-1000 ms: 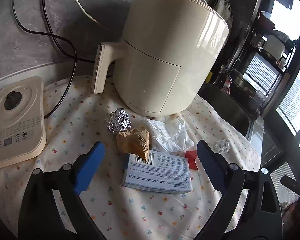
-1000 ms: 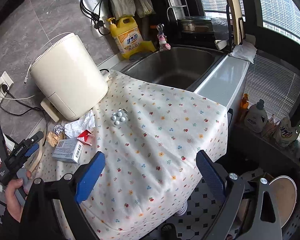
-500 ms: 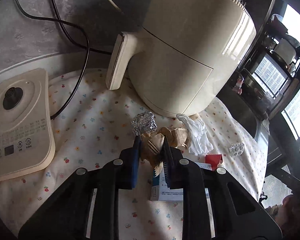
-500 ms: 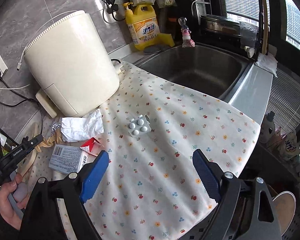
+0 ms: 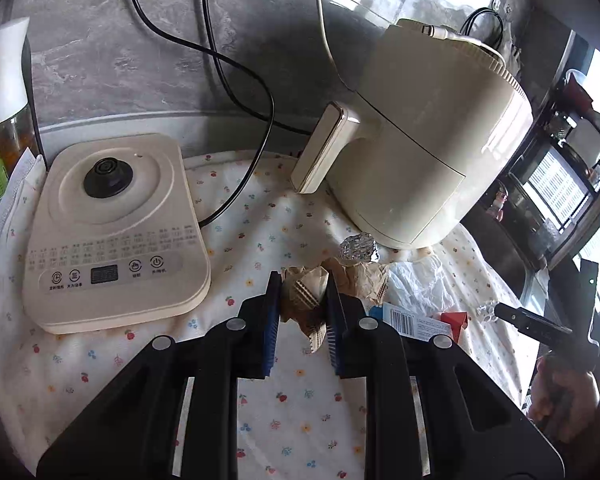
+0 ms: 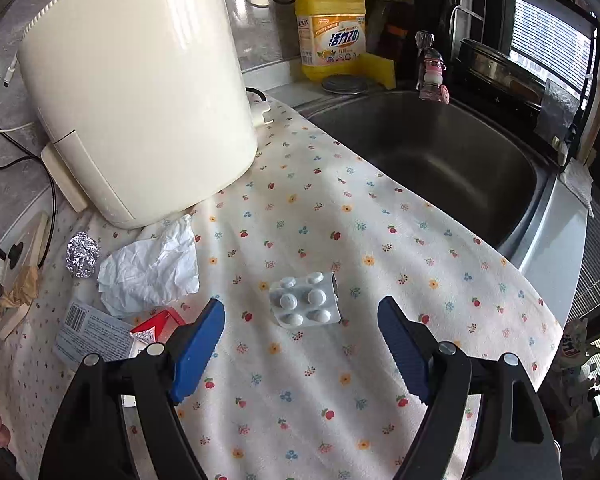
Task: Collect trash
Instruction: 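Grasp the brown paper with the left tool while the right tool grasps the pill blister, then carry the brown paper and pill blister to the white bin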
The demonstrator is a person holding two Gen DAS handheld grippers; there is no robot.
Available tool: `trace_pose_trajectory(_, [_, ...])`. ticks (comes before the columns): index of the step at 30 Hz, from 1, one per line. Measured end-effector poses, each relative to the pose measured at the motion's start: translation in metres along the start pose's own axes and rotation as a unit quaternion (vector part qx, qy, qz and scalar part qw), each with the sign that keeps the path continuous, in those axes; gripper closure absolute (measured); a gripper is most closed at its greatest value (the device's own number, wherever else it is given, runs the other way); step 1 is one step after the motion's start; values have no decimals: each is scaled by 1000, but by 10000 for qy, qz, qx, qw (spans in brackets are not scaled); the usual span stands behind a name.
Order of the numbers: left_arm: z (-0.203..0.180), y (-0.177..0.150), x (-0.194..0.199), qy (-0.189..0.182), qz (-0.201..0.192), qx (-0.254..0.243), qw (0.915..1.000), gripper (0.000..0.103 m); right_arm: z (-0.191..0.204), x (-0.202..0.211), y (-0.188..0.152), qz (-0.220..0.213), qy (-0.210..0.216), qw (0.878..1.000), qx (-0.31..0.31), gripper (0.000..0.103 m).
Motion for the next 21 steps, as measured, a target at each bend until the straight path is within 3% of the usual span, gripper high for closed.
trace_pose_trajectory(2, [3,-4,2,42,-3,30,10000,82,1,-11,1,97,-35,9998,155,27])
trace_pose_trajectory(4, [5,-7,5,81,2,69,9999,82,0,-21,0,301,19,9991,295,56])
trace_pose_trajectory(5, [4,-8,6,96,-4,78,9999,82,-3,-20,0,293,-35,9992,285,63])
trace_pose_trajectory(7, [1,-10,10,115,-40,71,9999,82,-11,-9,-1,91,-140,9997,172,63])
trace_pose_trajectory(12, [-21,-11,14,52,-121,-4,9999,82,-27,22,-12,-43,183,9998,50,63])
trace_pose_trajectory(21, [-110,-28,13,-345,-167,-326,9987,82,-89,87,-45,-349,420,9983,-212,63])
Point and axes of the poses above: each gripper's, at about its wrist camera, not at the fingertips, and x roughly against the way its jaws point, z to its left, y to its top, the point moved 2 cm from there along -x, roughly the way its jaws point, and after that the axes turned 1 degree about z, right-handed, at the moved point
